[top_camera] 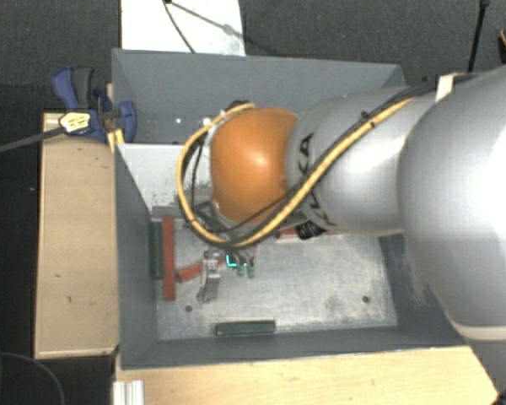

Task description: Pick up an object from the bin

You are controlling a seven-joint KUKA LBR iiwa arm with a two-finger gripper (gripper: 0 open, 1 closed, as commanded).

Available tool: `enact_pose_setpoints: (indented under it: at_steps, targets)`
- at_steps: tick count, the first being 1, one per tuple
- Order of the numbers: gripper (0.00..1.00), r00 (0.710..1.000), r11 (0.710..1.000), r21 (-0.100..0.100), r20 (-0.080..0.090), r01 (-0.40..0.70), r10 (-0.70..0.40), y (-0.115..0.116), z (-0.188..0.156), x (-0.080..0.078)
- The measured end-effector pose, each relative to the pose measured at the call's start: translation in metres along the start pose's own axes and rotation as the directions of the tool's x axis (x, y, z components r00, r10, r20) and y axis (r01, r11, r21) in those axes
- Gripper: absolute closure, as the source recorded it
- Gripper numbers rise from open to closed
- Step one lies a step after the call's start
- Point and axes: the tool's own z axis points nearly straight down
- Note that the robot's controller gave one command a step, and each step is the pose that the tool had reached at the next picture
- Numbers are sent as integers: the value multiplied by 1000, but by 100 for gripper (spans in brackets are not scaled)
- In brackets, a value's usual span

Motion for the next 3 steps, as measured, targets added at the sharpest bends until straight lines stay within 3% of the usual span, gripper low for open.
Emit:
enact_pose_setpoints:
  at_steps: [1,2,3]
  targets:
    - [0,997,997,4,2,71,-71,-69,75,-12]
    - [100,998,998,-2,13,69,-69,-63,69,-14]
    - [0,998,998,-1,8,67,-67,-64,70,-13]
